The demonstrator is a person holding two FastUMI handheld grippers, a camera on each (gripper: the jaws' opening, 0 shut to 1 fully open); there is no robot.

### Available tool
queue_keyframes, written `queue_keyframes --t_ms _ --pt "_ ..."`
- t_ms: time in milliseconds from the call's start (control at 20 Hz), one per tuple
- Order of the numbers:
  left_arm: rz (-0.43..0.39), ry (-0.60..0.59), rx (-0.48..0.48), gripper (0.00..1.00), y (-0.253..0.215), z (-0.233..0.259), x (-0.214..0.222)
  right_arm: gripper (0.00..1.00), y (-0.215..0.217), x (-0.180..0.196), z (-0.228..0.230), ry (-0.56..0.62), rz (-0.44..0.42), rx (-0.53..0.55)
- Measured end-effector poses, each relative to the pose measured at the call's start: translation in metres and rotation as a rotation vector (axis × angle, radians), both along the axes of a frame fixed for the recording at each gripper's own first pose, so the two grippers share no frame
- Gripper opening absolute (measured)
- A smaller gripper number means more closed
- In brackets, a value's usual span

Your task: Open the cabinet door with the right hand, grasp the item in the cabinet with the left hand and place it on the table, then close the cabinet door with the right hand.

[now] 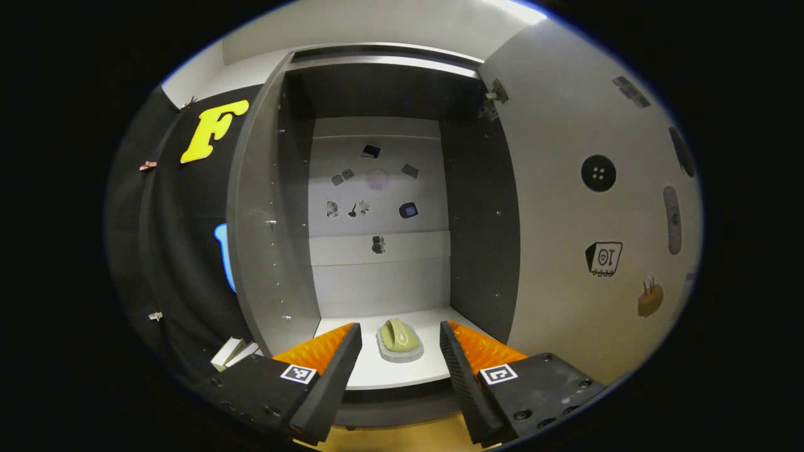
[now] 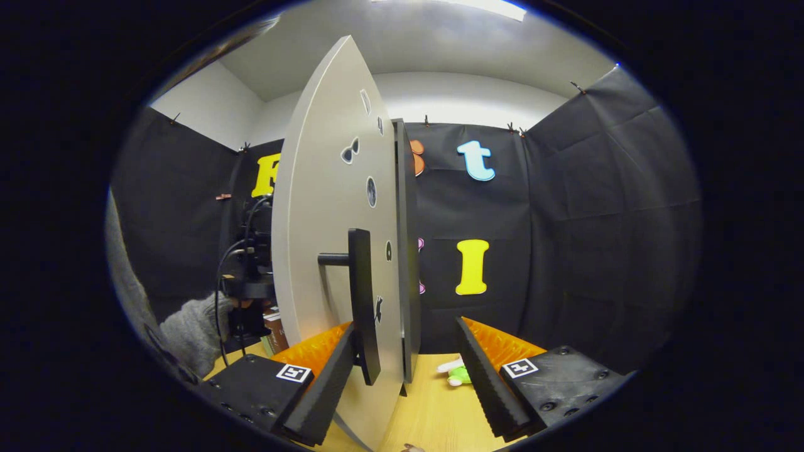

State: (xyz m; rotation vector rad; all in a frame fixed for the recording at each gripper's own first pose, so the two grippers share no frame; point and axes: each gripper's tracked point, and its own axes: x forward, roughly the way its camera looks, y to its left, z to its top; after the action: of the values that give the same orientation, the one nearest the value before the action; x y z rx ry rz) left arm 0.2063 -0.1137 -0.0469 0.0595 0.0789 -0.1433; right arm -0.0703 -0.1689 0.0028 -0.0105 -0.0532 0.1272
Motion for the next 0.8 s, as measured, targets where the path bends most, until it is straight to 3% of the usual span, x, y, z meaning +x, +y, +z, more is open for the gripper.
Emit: queue_keyframes --t_ms 50,100,300,400,550,800 --pt "-0.013 0.008 0.0 0.8 -0.003 0.0 0.008 0.99 0.0 -0.006 0.003 -0.005 0.024 -0.005" --pt "-0.027 0.022 -0.016 0.75 -0.006 -0.002 0.016 0.94 -0.003 -0.011 0.006 -0.015 0.043 -0.014" --pt "-0.021 0.103 -0.06 0.78 -0.009 -0.017 0.037 0.99 -0.028 -0.027 0.003 0.0 0.059 -0.019" --pt "-0.027 0.172 -0.068 0.78 -0.01 -0.029 0.043 0.96 -0.057 -0.028 -0.003 0.03 -0.017 -0.029" --pt "-0.063 0.259 -0.165 0.79 -0.023 -0.037 0.058 0.97 -0.092 -0.033 -0.001 0.019 -0.131 -0.058" --pt "-0.062 0.377 -0.125 0.77 -0.014 -0.059 0.082 0.97 -0.122 -0.022 -0.014 0.054 -0.23 -0.053"
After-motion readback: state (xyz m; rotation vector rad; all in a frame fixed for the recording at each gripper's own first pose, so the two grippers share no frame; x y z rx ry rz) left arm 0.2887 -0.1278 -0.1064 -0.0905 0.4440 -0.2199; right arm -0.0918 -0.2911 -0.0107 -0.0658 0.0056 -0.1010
